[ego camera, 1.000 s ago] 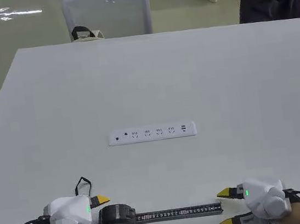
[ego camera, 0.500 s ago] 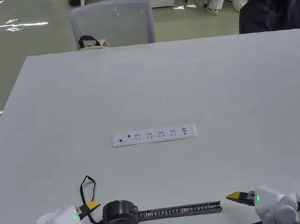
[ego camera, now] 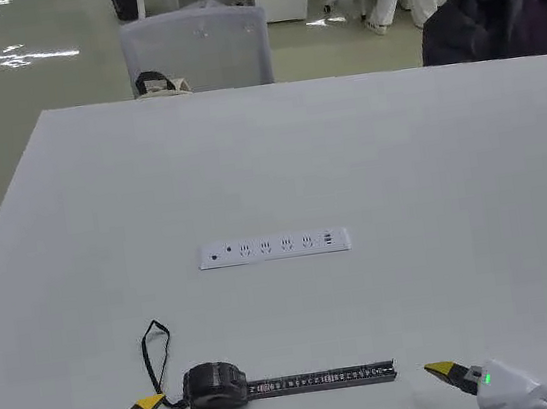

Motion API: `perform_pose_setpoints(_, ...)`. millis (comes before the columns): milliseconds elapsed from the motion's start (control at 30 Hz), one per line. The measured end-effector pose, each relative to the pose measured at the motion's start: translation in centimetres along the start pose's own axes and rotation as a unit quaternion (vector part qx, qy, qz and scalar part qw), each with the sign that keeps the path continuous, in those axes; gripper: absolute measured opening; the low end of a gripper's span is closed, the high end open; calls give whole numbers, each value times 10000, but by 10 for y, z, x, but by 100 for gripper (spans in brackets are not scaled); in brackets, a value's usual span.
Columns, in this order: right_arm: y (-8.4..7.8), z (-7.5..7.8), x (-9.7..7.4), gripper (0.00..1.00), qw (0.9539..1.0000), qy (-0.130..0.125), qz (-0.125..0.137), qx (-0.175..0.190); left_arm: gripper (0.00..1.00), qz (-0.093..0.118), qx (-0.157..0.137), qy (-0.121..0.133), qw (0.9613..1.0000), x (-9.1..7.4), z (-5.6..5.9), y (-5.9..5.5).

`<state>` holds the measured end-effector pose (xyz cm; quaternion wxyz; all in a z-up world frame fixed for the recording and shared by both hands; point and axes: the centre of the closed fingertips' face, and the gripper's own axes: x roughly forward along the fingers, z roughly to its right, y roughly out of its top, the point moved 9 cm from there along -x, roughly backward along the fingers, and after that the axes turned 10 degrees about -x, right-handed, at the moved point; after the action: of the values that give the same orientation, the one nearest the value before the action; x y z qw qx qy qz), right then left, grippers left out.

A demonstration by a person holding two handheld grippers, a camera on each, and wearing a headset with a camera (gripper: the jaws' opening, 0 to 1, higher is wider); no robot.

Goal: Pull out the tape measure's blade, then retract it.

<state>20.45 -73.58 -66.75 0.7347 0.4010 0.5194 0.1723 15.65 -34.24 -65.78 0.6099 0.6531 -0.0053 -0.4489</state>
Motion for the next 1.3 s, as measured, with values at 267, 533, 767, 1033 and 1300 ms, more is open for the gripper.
perform_pose_setpoints(267,6,-17,-13,72,9991,-263,109,315,78,171,-193,237,9994,-12,14,-3)
perform_pose_setpoints(533,9,-32,-22,79,9971,-591,97,473,81,260,-333,389,9983,-26,28,-6)
perform_pose_setpoints(767,14,-48,-25,84,9958,-700,71,590,85,319,-520,516,9968,-31,41,-8)
perform_pose_setpoints(1033,14,-57,-28,87,9944,-804,63,690,93,402,-675,791,9938,-36,43,-10)
perform_pose_setpoints(1300,17,-66,-33,91,9916,-950,178,865,99,471,-788,1060,9901,-40,47,-15)
